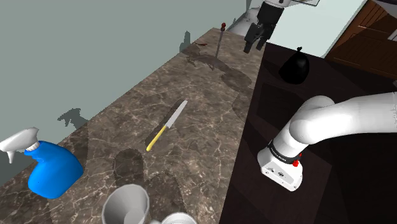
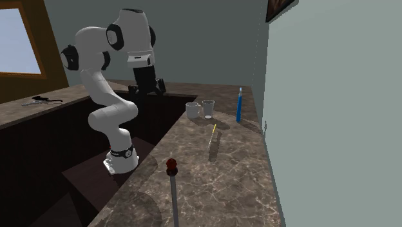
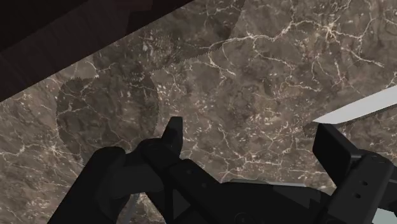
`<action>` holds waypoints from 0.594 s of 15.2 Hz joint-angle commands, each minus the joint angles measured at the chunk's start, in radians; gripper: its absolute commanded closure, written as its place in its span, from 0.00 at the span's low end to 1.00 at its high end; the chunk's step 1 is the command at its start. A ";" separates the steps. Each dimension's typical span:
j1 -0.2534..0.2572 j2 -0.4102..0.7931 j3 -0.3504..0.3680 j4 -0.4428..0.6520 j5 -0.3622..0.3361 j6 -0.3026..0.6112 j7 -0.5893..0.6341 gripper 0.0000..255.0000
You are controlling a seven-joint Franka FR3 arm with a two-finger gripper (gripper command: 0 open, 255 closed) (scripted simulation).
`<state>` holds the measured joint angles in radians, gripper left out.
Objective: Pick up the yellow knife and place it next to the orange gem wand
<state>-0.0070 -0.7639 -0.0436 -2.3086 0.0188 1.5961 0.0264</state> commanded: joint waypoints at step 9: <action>-0.020 -0.018 0.243 -0.116 0.117 0.071 0.409 0.00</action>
<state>-0.0256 -0.7818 0.1670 -2.4156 0.1185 1.6613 0.3760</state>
